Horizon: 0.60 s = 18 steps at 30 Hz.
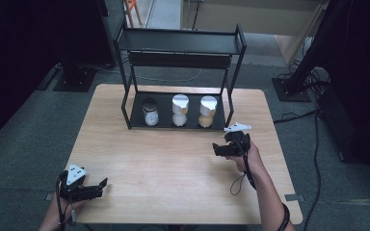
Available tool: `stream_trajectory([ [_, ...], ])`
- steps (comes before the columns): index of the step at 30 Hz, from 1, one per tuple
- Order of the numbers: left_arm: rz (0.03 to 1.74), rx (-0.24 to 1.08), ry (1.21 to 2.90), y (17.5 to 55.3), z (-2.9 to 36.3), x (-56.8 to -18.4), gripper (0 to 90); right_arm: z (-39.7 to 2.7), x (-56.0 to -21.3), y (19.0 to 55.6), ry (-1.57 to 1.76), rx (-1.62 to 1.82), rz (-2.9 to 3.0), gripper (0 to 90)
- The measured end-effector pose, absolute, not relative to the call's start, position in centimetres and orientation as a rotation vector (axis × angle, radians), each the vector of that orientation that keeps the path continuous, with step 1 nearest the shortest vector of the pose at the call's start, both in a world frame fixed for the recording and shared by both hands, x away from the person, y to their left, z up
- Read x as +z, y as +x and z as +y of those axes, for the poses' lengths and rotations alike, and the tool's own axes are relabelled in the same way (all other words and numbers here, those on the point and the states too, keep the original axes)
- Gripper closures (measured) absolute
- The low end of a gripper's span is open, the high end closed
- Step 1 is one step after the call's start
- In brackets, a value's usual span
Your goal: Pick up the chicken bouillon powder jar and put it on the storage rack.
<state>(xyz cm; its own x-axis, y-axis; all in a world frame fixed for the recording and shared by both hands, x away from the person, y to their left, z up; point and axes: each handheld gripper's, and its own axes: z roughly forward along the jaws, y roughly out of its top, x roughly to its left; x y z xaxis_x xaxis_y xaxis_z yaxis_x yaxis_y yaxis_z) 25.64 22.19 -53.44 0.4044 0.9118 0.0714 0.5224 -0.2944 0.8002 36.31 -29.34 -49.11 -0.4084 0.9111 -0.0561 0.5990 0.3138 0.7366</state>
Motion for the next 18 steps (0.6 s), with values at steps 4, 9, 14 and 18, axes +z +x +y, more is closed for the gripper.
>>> stream_trajectory([
  [4,1.222,0.701,1.954,25.6,22.2,-53.4,2.9,-29.8,-49.5,35.9,1.342,0.891,2.114,10.0],
  [9,1.222,0.702,1.955,25.6,22.2,-53.4,2.9,-30.3,-50.0,35.4,1.346,0.890,2.111,9.9],
  [14,1.223,0.703,1.956,25.6,22.1,-53.4,2.9,-30.9,-50.5,34.9,1.341,0.878,2.114,9.0],
  [18,1.223,0.704,1.957,25.6,22.1,-53.4,2.9,-31.4,-51.0,34.5,1.350,0.877,2.109,9.0],
])
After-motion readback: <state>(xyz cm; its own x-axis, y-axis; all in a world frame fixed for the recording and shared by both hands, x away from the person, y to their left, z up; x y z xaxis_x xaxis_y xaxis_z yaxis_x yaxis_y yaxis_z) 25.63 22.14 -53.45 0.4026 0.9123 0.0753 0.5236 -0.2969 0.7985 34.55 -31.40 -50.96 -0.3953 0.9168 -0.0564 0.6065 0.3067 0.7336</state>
